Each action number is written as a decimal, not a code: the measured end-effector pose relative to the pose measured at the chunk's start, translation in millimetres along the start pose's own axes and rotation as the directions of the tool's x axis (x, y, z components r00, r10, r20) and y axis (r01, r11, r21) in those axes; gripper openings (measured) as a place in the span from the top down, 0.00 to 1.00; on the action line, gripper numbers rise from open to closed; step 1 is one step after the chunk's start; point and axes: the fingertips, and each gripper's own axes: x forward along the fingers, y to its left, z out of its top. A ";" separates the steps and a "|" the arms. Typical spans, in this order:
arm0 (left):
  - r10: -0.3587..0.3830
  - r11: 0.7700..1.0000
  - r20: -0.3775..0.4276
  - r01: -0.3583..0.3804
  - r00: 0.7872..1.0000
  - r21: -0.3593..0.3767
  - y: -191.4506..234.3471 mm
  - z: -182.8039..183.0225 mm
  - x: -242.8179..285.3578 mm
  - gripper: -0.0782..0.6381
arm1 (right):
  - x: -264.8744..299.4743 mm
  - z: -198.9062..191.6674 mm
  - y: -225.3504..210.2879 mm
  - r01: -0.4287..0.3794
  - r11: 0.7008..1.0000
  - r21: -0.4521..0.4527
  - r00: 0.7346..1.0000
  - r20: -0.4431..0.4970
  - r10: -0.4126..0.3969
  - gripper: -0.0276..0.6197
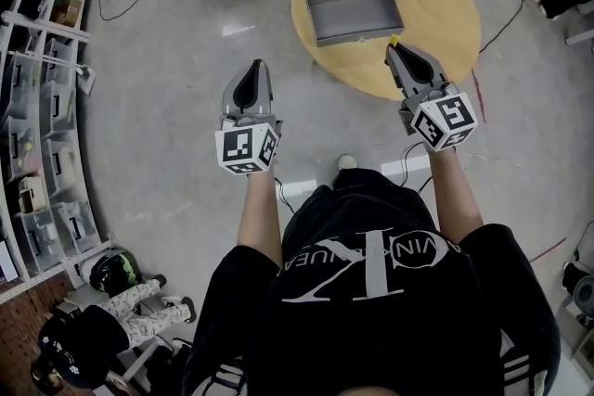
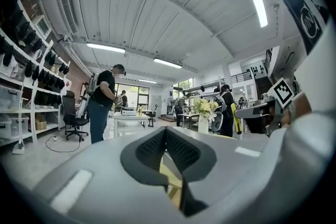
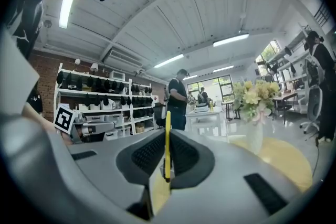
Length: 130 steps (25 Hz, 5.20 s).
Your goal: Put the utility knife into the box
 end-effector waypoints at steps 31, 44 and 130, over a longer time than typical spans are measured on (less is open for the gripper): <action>-0.068 0.998 -0.034 0.067 0.997 -0.022 9.8 -15.7 102.3 0.88 | 69.5 -16.8 -60.7 -0.028 1.000 0.013 0.997 -0.065 0.028 0.91; -0.132 0.991 -0.091 0.130 0.987 -0.029 21.8 -37.1 175.5 0.88 | 133.2 -67.8 -85.8 -0.120 0.988 -0.100 0.932 -0.354 0.077 0.91; -0.138 0.988 -0.100 0.131 0.985 -0.078 12.5 -37.3 181.2 0.88 | 124.7 -63.6 -100.5 -0.105 0.992 -0.067 0.877 -0.477 0.060 0.94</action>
